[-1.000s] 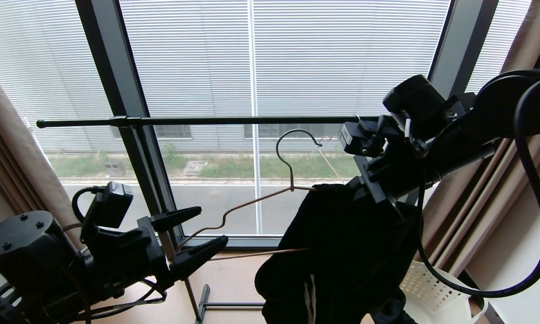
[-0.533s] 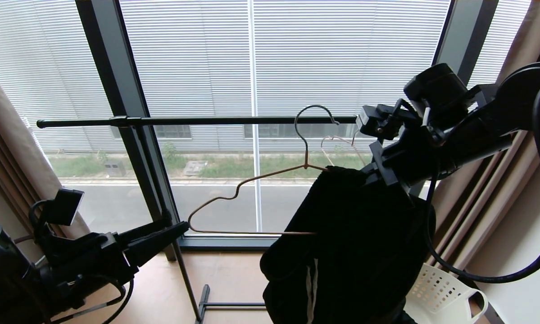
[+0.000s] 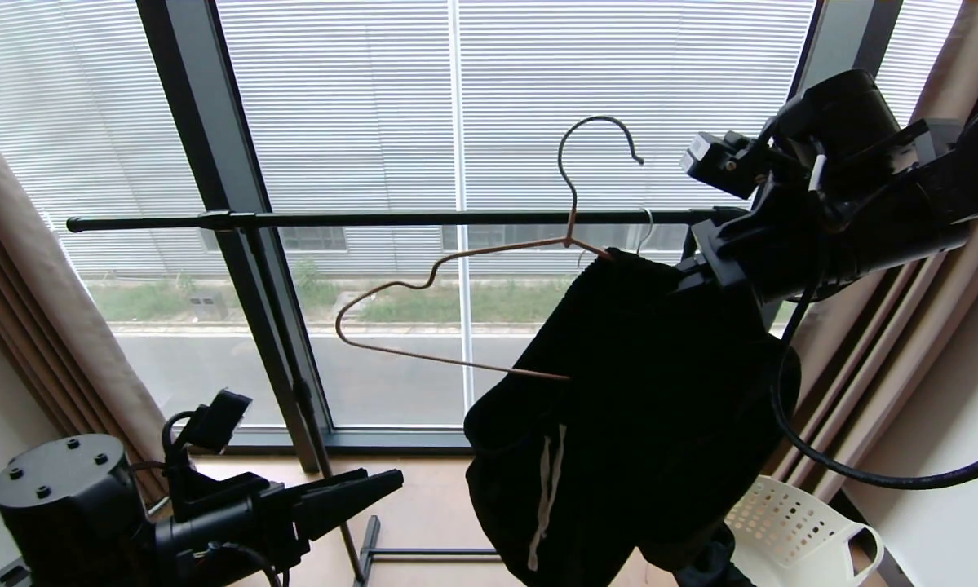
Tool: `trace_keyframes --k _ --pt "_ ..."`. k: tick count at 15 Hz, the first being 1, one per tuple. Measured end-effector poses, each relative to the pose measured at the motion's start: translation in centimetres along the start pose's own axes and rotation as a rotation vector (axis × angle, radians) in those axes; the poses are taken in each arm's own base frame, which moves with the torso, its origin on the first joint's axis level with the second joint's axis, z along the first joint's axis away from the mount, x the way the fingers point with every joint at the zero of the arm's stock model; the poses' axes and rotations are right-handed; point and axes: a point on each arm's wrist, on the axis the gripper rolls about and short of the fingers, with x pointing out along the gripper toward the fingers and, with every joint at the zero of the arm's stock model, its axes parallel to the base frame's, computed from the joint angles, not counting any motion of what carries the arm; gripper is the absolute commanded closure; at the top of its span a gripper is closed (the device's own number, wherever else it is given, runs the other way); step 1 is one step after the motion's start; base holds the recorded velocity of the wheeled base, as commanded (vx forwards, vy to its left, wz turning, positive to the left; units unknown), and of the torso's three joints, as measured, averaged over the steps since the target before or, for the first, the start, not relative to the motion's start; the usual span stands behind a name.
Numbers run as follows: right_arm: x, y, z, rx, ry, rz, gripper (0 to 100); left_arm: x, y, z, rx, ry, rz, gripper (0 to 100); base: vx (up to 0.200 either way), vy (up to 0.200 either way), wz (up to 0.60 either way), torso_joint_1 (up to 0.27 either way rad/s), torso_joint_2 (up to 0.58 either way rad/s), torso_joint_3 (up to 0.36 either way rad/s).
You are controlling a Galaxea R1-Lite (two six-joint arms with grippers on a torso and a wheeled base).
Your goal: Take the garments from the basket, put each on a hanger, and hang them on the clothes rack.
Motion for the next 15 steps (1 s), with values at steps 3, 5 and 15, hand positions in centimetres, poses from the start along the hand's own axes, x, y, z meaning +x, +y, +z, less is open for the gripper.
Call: trace_keyframes --k 3,5,15 --pt "0.3 1.2 0.8 -0.007 -0.015 0.021 100 2.1 0.7 0.1 0.002 0.027 -0.015 0 0.000 0.000 0.00 0.000 0.00 0.000" --pt "0.4 1.8 1.2 -0.024 -0.019 0.036 100 3.1 1.2 0.3 0.003 0.029 -0.017 0 0.000 0.000 0.00 0.000 0.00 0.000" --pt "0.6 4.0 1.7 -0.059 -0.021 0.083 100 5.5 2.4 0.8 0.010 0.029 -0.029 0 0.000 0.000 0.00 0.000 0.00 0.000"
